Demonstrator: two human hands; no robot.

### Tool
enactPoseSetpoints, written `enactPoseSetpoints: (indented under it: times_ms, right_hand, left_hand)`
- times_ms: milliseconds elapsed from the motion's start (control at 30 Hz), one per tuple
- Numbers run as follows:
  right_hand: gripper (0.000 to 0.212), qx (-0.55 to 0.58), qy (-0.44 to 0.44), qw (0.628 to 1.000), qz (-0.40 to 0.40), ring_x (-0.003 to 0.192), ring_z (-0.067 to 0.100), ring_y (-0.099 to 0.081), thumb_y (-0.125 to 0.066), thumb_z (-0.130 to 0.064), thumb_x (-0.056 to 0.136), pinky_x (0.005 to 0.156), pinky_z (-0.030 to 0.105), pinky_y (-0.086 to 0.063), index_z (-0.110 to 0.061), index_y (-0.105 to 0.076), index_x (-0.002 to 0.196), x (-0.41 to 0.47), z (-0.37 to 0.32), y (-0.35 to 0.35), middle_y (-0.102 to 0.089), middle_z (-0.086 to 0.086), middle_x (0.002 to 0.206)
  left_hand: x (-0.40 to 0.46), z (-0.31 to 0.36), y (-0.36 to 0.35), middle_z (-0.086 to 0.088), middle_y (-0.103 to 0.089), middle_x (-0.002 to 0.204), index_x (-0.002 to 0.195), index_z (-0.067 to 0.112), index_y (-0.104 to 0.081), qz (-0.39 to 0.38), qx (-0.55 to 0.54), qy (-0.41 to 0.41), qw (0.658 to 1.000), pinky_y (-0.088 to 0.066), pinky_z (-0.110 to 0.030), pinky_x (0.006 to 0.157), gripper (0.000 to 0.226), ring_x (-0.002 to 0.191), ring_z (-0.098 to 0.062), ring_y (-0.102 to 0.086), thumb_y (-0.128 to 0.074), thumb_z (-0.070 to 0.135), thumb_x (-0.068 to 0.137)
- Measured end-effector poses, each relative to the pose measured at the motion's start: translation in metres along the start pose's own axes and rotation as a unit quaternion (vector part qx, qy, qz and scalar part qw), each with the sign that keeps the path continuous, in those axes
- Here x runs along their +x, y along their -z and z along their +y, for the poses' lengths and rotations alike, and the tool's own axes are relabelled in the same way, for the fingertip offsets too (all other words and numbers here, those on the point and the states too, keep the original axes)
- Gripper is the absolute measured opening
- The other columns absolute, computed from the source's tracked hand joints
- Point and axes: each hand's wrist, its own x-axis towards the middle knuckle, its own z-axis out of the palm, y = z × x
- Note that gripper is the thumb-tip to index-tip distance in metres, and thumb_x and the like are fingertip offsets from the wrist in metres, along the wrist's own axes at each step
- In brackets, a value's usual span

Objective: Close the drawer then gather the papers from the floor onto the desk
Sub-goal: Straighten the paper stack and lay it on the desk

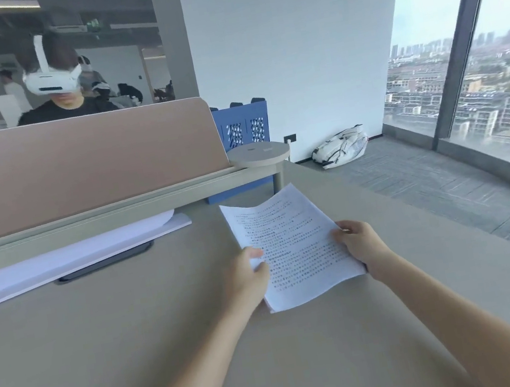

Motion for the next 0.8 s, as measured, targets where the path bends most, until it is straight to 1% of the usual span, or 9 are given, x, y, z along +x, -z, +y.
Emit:
enactPoseSetpoints:
  times_ms: [67, 167, 200, 267, 333, 433, 600, 700, 800]
  right_hand:
    - [0.033, -0.058, 0.010, 0.998, 0.012, 0.102, 0.035, -0.069, -0.048, -0.006, 0.097, 0.091, 0.044, -0.056, -0.008, -0.068, 0.124, 0.019, 0.003, 0.012, -0.072, 0.014, 0.109]
    - [0.038, -0.140, 0.013, 0.990, 0.015, 0.106, 0.032, -0.066, -0.048, -0.013, 0.098, 0.091, 0.039, -0.053, -0.014, -0.064, 0.132, 0.045, 0.007, 0.027, -0.071, 0.012, 0.115]
    - [0.039, -0.163, 0.013, 0.986, 0.017, 0.107, 0.031, -0.065, -0.048, -0.015, 0.098, 0.089, 0.035, -0.051, -0.016, -0.063, 0.133, 0.053, 0.007, 0.031, -0.071, 0.012, 0.117]
    - [0.040, -0.193, 0.015, 0.981, 0.022, 0.113, 0.030, -0.062, -0.048, -0.016, 0.098, 0.087, 0.030, -0.045, -0.017, -0.061, 0.136, 0.067, 0.009, 0.038, -0.069, 0.012, 0.121]
    - [0.040, -0.208, 0.018, 0.978, 0.027, 0.119, 0.032, -0.059, -0.049, -0.018, 0.099, 0.091, 0.030, -0.043, -0.016, -0.058, 0.139, 0.081, 0.010, 0.043, -0.066, 0.014, 0.126]
    - [0.041, -0.254, 0.029, 0.966, 0.027, 0.122, 0.032, -0.057, -0.050, -0.021, 0.099, 0.093, 0.032, -0.043, -0.017, -0.057, 0.139, 0.105, 0.014, 0.049, -0.065, 0.015, 0.128]
    - [0.043, -0.375, 0.066, 0.925, 0.016, 0.123, 0.034, -0.057, -0.049, -0.022, 0.098, 0.095, 0.041, -0.049, -0.021, -0.052, 0.141, 0.134, 0.017, 0.055, -0.063, 0.013, 0.133]
    - [0.043, -0.428, 0.095, 0.898, 0.021, 0.119, 0.034, -0.058, -0.045, -0.024, 0.101, 0.090, 0.042, -0.050, -0.025, -0.048, 0.143, 0.144, 0.021, 0.056, -0.057, 0.011, 0.132]
    - [0.037, -0.465, 0.114, 0.877, 0.021, 0.111, 0.034, -0.060, -0.041, -0.028, 0.103, 0.083, 0.039, -0.050, -0.028, -0.055, 0.137, 0.152, 0.026, 0.057, -0.056, 0.010, 0.124]
  left_hand:
    - [0.018, 0.000, -0.016, 0.008, -0.066, 0.124, 0.125, 0.023, -0.065, -0.006, 0.029, -0.023, 0.999, -0.043, -0.021, 0.070, 0.035, 0.091, -0.010, -0.060, -0.057, 0.024, 0.091]
    - [0.042, 0.002, -0.040, 0.002, -0.070, 0.110, 0.124, 0.023, -0.065, -0.003, 0.076, -0.028, 0.997, -0.042, -0.027, 0.069, 0.035, 0.085, -0.016, -0.060, -0.059, 0.032, 0.091]
    - [0.049, 0.002, -0.047, 0.002, -0.071, 0.106, 0.124, 0.023, -0.064, 0.003, 0.102, -0.032, 0.994, -0.043, -0.027, 0.069, 0.035, 0.087, -0.018, -0.063, -0.059, 0.034, 0.091]
    - [0.060, 0.005, -0.061, 0.001, -0.072, 0.110, 0.125, 0.021, -0.063, 0.012, 0.146, -0.050, 0.988, -0.046, -0.028, 0.072, 0.036, 0.098, -0.021, -0.067, -0.056, 0.035, 0.093]
    - [0.069, 0.009, -0.073, 0.001, -0.072, 0.113, 0.123, 0.019, -0.063, 0.014, 0.171, -0.059, 0.983, -0.046, -0.029, 0.070, 0.035, 0.100, -0.021, -0.067, -0.051, 0.036, 0.095]
    - [0.084, 0.013, -0.087, 0.005, -0.070, 0.119, 0.119, 0.018, -0.063, 0.021, 0.211, -0.066, 0.975, -0.047, -0.029, 0.070, 0.033, 0.102, -0.021, -0.067, -0.047, 0.036, 0.097]
    - [0.102, 0.015, -0.103, 0.000, -0.070, 0.116, 0.117, 0.016, -0.062, 0.033, 0.271, -0.115, 0.955, -0.051, -0.035, 0.079, 0.032, 0.105, -0.025, -0.065, -0.046, 0.036, 0.098]
    - [0.109, 0.016, -0.112, -0.003, -0.071, 0.110, 0.112, 0.014, -0.062, 0.045, 0.290, -0.135, 0.946, -0.049, -0.037, 0.082, 0.031, 0.102, -0.027, -0.065, -0.045, 0.036, 0.098]
    - [0.114, 0.016, -0.119, -0.004, -0.072, 0.106, 0.109, 0.014, -0.061, 0.057, 0.327, -0.156, 0.930, -0.048, -0.038, 0.084, 0.031, 0.097, -0.029, -0.066, -0.043, 0.036, 0.097]
